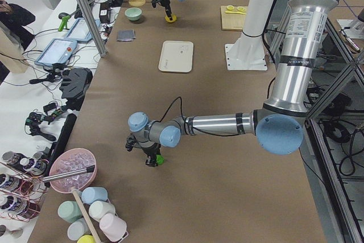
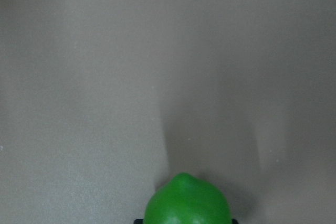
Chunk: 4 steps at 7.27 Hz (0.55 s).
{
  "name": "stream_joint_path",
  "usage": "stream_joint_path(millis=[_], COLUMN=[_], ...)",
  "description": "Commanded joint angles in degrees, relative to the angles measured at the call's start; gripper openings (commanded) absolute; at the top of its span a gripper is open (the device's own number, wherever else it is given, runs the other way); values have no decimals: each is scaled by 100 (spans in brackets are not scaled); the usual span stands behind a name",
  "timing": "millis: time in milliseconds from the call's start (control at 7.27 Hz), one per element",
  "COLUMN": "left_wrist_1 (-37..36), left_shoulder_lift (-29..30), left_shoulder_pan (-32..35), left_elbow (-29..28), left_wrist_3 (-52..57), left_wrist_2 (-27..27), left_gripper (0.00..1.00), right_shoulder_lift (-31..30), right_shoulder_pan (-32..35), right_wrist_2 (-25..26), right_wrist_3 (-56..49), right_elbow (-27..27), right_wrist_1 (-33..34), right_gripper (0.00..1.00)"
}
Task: Place all lemons on tray
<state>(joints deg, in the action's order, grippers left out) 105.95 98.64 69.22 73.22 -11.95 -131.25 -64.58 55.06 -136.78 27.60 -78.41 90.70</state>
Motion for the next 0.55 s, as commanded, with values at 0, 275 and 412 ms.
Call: stream_joint_path(millis=[0,275,412], left_wrist_1=[-678,-2421,-2761], left_shoulder_lift=[33,216,635], left_shoulder_pan=[117,118,83], left_elbow=[533,1900,1889], left_wrist_3=[174,176,141], left_wrist_2=[-436,-680,-996], left_gripper=[0,0,0], right_shoulder_lift=[16,234,514], right_shoulder_pan=[-4,66,75], right_wrist_2=[-50,-251,-392], right_wrist_3=[8,69,400], right_elbow=[28,-24,-25], right_wrist_1=[-26,-17,-8], right_gripper=[32,29,30])
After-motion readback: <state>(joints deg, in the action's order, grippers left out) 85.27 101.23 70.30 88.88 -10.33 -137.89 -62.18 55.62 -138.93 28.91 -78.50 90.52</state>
